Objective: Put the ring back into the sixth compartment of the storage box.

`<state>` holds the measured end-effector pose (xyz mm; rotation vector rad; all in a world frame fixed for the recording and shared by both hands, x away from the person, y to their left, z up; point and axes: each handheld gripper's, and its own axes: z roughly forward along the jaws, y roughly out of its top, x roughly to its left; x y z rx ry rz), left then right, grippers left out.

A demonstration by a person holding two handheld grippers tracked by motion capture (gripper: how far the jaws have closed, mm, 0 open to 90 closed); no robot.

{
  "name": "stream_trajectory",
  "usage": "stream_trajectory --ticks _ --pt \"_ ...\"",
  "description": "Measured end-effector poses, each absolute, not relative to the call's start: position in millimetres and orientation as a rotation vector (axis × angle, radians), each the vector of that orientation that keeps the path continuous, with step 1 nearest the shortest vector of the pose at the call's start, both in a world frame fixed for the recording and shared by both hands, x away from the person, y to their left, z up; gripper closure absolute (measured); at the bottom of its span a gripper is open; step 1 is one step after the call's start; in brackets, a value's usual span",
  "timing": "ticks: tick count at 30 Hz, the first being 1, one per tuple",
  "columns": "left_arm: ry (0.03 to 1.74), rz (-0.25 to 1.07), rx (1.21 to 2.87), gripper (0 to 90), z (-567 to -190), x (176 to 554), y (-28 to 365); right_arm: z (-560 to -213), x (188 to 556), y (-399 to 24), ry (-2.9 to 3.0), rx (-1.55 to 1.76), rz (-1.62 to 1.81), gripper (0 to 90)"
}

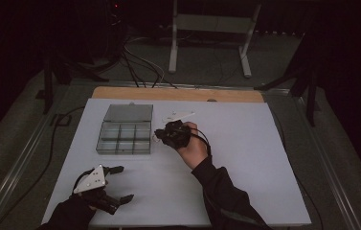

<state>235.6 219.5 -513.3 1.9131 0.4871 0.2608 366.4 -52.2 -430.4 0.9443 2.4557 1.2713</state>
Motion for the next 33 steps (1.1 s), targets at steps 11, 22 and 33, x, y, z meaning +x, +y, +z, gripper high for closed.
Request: stream_trajectory --ticks 11,22,33 --pt "0.489 0.259 1.910 0.4 -513 236 220 -435 377 -35 2.472 0.945 1.258 87.1" --pt "0.490 0.262 1.912 0.4 -514 236 220 -440 386 -20 2.480 0.959 1.266 87.1" --pt "0.493 0.258 1.912 0.4 -514 236 220 -450 391 -4 2.508 0.962 1.255 87.1"
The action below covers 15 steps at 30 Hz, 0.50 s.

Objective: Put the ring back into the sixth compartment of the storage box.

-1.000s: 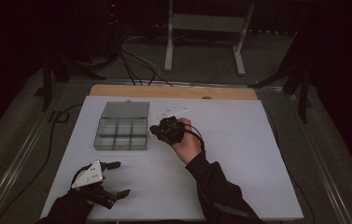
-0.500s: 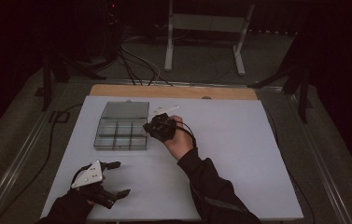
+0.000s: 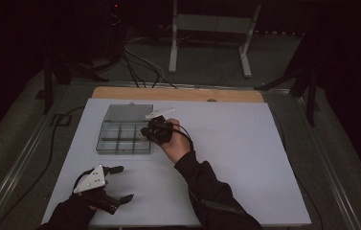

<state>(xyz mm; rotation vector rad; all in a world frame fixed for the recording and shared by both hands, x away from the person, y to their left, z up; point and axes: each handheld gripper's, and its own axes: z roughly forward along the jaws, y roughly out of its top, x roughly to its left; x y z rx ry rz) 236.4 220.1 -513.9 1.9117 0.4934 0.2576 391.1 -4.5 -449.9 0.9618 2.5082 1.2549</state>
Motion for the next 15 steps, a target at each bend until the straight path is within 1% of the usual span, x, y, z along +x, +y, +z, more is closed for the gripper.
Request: stream_trajectory --ticks 15 --pt "0.499 0.257 1.913 0.4 -514 237 220 -473 400 2 2.555 1.016 1.211 87.0"
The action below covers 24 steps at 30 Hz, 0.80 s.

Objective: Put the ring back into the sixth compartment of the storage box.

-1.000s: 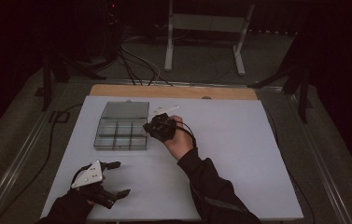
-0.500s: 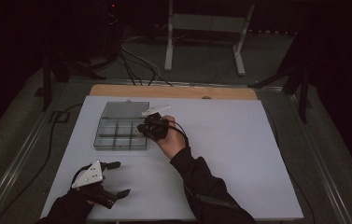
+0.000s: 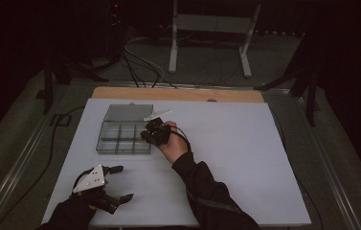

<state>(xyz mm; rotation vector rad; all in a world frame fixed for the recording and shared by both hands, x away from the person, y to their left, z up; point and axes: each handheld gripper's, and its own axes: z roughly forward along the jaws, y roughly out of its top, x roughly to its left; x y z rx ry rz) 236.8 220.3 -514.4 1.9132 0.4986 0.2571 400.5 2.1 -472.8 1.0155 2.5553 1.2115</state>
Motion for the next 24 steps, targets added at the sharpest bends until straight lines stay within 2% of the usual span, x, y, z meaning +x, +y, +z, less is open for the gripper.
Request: stream_trajectory --ticks 24 --pt "0.496 0.257 1.915 0.4 -515 237 220 -488 402 10 2.580 1.039 1.194 86.7"
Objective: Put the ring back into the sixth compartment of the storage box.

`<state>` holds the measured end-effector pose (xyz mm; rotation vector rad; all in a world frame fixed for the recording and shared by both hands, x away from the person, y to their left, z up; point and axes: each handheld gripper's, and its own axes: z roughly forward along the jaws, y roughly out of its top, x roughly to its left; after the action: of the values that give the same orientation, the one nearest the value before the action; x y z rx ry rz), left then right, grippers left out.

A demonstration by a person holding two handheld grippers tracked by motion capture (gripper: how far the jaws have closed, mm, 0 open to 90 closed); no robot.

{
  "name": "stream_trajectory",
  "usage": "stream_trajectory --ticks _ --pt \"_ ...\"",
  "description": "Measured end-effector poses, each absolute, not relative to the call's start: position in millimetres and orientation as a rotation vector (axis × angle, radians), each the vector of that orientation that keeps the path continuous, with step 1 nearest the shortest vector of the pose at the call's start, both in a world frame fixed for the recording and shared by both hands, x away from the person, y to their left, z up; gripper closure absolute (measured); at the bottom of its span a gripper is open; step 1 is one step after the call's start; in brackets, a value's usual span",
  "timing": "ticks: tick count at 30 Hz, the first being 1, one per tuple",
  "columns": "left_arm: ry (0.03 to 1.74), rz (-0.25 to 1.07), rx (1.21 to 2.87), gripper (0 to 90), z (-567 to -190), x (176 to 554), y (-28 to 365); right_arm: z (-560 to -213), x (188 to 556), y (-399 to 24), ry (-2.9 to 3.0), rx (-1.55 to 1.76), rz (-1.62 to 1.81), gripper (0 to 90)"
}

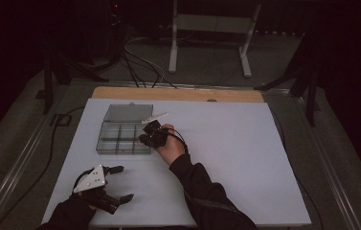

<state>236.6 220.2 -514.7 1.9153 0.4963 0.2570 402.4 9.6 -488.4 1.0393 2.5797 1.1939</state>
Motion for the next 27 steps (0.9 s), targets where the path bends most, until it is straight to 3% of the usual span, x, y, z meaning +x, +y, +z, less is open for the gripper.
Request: stream_trajectory --ticks 4,5,9,16,19,23,27 --pt "0.498 0.257 1.910 0.5 -515 237 220 -485 402 10 2.576 1.039 1.210 86.1" --pt "0.497 0.258 1.914 0.4 -515 237 220 -484 401 10 2.577 1.043 1.229 75.4" --pt "0.496 0.256 1.909 0.4 -514 237 220 -480 401 7 2.572 1.030 1.294 45.9" --pt "0.496 0.252 1.917 0.4 -515 237 220 -473 402 3 2.605 0.991 1.403 13.9" --pt "0.494 0.251 1.916 0.4 -515 237 220 -470 399 1 2.612 0.948 1.405 12.9" --pt "0.493 0.252 1.920 0.4 -515 237 220 -465 396 -5 2.597 0.937 1.443 0.8" --pt "0.493 0.248 1.918 0.5 -515 237 219 -458 394 -14 2.599 0.900 1.451 0.0"
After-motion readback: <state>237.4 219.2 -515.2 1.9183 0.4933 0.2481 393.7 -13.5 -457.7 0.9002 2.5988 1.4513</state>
